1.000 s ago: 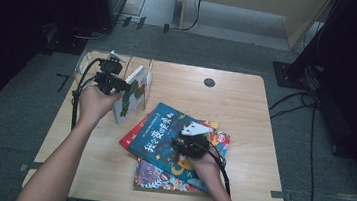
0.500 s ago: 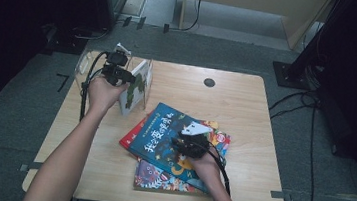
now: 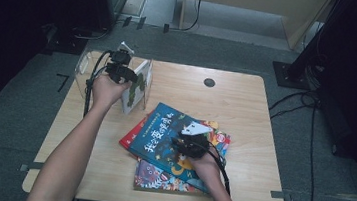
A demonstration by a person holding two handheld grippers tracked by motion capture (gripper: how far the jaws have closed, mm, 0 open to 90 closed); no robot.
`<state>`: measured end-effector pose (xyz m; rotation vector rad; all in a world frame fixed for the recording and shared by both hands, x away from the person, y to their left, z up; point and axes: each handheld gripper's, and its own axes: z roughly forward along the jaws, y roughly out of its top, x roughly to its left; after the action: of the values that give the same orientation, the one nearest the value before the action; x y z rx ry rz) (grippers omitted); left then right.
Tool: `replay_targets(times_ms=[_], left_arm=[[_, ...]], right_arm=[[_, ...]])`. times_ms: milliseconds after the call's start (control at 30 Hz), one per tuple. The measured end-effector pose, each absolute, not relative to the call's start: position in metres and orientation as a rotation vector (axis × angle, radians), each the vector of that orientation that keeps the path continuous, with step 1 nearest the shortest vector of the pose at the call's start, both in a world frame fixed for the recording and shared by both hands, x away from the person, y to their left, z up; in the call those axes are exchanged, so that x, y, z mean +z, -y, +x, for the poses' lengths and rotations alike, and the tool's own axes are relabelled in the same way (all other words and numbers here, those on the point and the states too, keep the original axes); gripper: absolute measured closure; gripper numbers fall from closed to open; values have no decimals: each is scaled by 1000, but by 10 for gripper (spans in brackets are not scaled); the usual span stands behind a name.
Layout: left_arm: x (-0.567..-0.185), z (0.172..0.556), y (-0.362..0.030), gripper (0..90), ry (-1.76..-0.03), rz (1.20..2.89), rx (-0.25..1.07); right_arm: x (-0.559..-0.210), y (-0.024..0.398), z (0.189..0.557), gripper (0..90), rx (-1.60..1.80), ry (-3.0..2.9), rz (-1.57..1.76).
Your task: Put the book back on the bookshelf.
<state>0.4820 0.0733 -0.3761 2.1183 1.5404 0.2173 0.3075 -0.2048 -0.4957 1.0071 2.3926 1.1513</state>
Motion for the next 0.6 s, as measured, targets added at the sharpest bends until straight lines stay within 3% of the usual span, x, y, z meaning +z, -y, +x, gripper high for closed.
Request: replay_targets(times_ms=[367,600], left_arm=[[-376,482,-73,751,-1538,2162,198],[-362,476,-81,697,-1509,2115,154]], right_arm=[[-496,205,307,621,1151,-2393,1008],[-496,205,308,620,1154,-2393,1010]])
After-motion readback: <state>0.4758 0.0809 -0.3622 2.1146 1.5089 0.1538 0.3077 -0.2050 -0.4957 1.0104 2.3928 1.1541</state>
